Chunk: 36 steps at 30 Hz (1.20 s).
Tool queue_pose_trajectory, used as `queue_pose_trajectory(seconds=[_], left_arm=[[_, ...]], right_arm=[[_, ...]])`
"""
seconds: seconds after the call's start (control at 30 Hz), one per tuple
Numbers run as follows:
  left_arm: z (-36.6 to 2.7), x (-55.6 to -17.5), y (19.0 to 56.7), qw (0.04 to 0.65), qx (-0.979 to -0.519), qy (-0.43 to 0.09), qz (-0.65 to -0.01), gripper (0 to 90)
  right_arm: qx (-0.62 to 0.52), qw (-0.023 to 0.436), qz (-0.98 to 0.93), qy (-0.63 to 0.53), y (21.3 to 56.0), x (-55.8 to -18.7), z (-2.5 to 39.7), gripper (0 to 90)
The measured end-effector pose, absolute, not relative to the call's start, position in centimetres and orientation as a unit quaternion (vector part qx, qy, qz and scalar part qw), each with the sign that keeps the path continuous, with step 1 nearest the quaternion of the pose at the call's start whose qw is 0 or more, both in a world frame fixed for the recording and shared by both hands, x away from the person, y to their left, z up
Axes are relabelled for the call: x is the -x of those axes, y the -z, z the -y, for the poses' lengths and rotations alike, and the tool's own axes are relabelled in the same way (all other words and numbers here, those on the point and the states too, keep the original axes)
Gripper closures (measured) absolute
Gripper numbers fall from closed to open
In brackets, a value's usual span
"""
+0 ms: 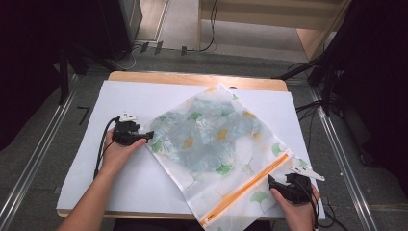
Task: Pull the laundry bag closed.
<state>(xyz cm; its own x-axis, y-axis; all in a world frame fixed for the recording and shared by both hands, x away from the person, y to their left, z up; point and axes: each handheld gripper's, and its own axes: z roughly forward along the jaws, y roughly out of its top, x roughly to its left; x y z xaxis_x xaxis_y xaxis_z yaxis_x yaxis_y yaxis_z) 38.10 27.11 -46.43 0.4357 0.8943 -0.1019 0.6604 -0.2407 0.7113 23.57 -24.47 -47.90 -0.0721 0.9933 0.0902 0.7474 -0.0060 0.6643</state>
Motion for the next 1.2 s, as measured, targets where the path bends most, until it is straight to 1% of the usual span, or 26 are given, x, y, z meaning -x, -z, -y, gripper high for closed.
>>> queue_pose_trajectory(seconds=[0.1, 0.17, 0.23, 0.27, 0.3, 0.33, 0.37, 0.4, 0.47, 0.5, 0.53, 0.6, 0.67, 0.77, 0.8, 0.83, 0.9, 0.97, 1.0, 1.03, 1.1, 1.17, 1.2], left_arm=[[-26.8, -38.1, 46.4, 0.349, -0.775, -0.166, -0.5, 37.4], [-26.6, -38.1, 46.4, 0.353, -0.777, -0.159, -0.496, 40.8], [-26.6, -38.0, 46.4, 0.355, -0.777, -0.159, -0.495, 43.5], [-26.6, -38.0, 46.4, 0.358, -0.777, -0.154, -0.494, 47.8], [-26.6, -38.0, 46.4, 0.358, -0.777, -0.154, -0.494, 52.3], [-26.3, -38.0, 46.4, 0.361, -0.78, -0.149, -0.488, 55.4], [-26.1, -37.9, 46.4, 0.356, -0.782, -0.156, -0.487, 58.2], [-26.0, -38.0, 46.4, 0.356, -0.784, -0.153, -0.486, 63.1], [-26.1, -38.0, 46.4, 0.366, -0.785, -0.127, -0.484, 76.8], [-26.1, -38.0, 46.5, 0.37, -0.784, -0.12, -0.484, 84.2], [-26.1, -38.0, 46.5, 0.37, -0.784, -0.119, -0.484, 86.3], [-26.1, -37.9, 46.4, 0.364, -0.786, -0.121, -0.485, 88.0], [-26.2, -37.9, 46.2, 0.362, -0.788, -0.115, -0.485, 88.7], [-26.7, -37.7, 46.1, 0.362, -0.787, -0.105, -0.488, 89.0], [-26.9, -37.5, 46.1, 0.362, -0.787, -0.104, -0.488, 89.0], [-27.0, -37.4, 46.1, 0.362, -0.787, -0.106, -0.488, 89.1], [-27.5, -36.9, 46.1, 0.363, -0.786, -0.103, -0.49, 89.1], [-28.0, -36.3, 46.2, 0.367, -0.785, -0.101, -0.489, 89.1], [-28.2, -36.0, 46.2, 0.367, -0.785, -0.104, -0.488, 89.1], [-28.4, -35.8, 46.2, 0.367, -0.785, -0.104, -0.489, 89.1], [-28.9, -35.3, 46.2, 0.366, -0.788, -0.105, -0.484, 89.0], [-29.3, -35.0, 46.1, 0.362, -0.79, -0.104, -0.484, 89.0], [-29.3, -35.0, 46.1, 0.362, -0.79, -0.104, -0.484, 89.0]], right_arm=[[-0.666, 0.216, -0.656, -0.282, 47.6, -23.3, 24.5, 19.4], [-0.692, 0.241, -0.625, -0.268, 47.0, -22.6, 25.3, 20.0], [-0.699, 0.234, -0.624, -0.261, 47.3, -22.6, 25.8, 20.1], [-0.701, 0.228, -0.625, -0.257, 47.6, -22.7, 25.9, 20.7], [-0.701, 0.226, -0.627, -0.256, 47.9, -22.8, 25.8, 19.5], [-0.695, 0.236, -0.632, -0.251, 47.9, -22.9, 25.6, 20.8], [-0.692, 0.241, -0.635, -0.245, 47.9, -22.9, 25.3, 20.9], [-0.689, 0.245, -0.637, -0.244, 48.0, -22.9, 25.0, 22.4], [-0.686, 0.249, -0.637, -0.248, 48.0, -23.0, 24.8, 26.6], [-0.682, 0.249, -0.639, -0.255, 48.0, -23.0, 24.7, 35.0], [-0.671, 0.249, -0.647, -0.263, 48.0, -23.0, 24.5, 40.4], [-0.657, 0.25, -0.657, -0.273, 48.0, -23.1, 24.0, 52.7], [-0.649, 0.249, -0.664, -0.277, 48.0, -23.2, 23.5, 63.0], [-0.632, 0.249, -0.678, -0.28, 47.9, -23.5, 23.0, 83.0], [-0.629, 0.248, -0.682, -0.281, 47.9, -23.6, 23.0, 88.3], [-0.623, 0.245, -0.687, -0.283, 47.9, -23.8, 23.1, 90.0], [-0.622, 0.228, -0.689, -0.295, 47.8, -24.1, 23.5, 90.0], [-0.63, 0.2, -0.678, -0.321, 47.9, -24.3, 24.5, 90.0], [-0.64, 0.197, -0.667, -0.328, 47.8, -24.2, 25.1, 90.0], [-0.65, 0.203, -0.654, -0.329, 47.7, -24.2, 25.7, 87.9], [-0.667, 0.212, -0.631, -0.334, 47.4, -24.1, 27.3, 76.7], [-0.674, 0.224, -0.622, -0.329, 47.3, -24.3, 28.8, 69.3], [-0.681, 0.222, -0.619, -0.323, 47.4, -24.4, 29.2, 64.4]])
